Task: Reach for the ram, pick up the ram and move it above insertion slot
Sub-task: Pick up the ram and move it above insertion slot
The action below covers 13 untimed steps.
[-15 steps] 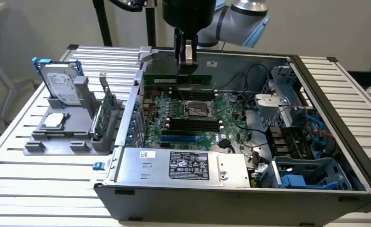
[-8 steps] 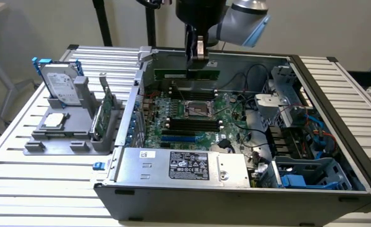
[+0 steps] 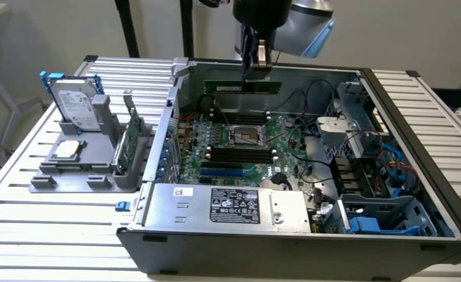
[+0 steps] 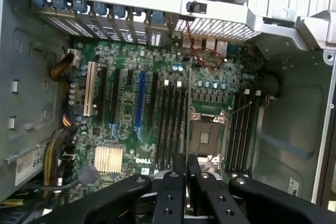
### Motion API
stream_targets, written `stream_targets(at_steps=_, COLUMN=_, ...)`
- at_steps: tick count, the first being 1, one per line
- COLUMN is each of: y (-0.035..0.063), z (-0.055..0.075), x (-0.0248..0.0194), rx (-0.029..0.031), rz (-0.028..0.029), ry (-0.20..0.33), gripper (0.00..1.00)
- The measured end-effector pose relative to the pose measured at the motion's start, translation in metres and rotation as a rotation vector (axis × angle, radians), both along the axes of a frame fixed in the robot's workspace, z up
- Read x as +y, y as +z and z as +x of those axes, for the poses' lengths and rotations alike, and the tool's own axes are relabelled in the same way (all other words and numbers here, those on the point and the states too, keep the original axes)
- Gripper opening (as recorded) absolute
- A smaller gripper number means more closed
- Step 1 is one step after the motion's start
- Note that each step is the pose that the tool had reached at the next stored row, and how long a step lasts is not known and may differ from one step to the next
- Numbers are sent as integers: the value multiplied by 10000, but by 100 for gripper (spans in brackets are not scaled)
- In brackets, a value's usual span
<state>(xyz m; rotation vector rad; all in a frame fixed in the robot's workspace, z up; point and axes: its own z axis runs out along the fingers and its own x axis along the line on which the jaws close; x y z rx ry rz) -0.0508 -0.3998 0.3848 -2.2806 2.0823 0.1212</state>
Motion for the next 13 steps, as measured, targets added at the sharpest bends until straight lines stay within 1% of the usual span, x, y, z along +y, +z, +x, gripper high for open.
stream_targets(at_steps=4, y=-19, z=42, x=90, rx=-1, rz=-2, ry=-15, gripper=14)
stream_targets(at_steps=6, y=-26, z=56, x=119, rx=0, rz=-3, ry=-49, gripper=14)
stream_targets(at_steps=8, y=-33, z=68, x=133, rx=0, rz=-2, ry=-120, gripper=14)
stream_targets(at_steps=13, y=-50, z=91, x=147, rx=0, rz=-3, ry=-451, gripper=14)
